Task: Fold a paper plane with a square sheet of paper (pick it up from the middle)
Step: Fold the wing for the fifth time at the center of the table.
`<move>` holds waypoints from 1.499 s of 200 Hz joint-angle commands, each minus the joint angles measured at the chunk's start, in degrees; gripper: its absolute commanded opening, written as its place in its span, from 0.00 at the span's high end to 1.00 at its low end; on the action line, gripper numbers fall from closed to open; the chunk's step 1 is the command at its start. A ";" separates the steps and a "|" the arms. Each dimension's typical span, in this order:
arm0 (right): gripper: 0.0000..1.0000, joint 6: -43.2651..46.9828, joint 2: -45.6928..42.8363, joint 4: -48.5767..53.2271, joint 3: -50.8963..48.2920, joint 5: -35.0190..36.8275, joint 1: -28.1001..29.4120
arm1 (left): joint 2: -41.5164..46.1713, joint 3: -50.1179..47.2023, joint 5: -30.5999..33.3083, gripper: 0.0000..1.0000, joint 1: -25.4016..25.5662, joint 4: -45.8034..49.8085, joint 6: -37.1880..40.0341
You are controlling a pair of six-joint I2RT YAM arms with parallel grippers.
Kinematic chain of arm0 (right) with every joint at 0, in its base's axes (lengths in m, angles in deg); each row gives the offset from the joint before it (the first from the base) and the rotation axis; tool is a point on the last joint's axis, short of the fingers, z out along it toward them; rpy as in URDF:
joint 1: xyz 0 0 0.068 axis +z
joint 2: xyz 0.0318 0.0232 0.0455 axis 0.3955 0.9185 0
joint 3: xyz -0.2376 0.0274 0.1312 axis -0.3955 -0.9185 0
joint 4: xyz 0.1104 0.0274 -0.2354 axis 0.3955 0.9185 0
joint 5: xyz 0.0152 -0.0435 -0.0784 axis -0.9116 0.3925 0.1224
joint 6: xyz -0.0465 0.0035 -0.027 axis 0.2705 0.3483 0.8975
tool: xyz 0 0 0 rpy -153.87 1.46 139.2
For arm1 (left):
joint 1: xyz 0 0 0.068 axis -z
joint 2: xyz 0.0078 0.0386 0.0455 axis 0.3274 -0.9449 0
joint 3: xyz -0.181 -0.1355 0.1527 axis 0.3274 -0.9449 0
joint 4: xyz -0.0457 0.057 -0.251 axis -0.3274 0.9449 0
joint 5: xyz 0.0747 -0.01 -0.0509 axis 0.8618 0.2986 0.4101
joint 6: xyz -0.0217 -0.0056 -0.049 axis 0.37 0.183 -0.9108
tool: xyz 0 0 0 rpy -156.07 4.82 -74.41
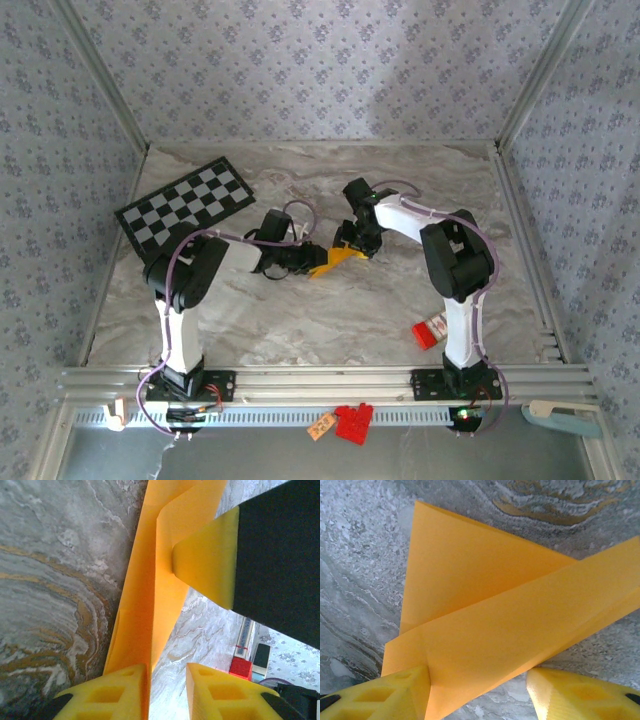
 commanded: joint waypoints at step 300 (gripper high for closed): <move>0.44 1.20 7.78 2.77 -0.79 3.48 0.38 | 7.51 2.84 13.18 0.51 2.53 21.95 13.93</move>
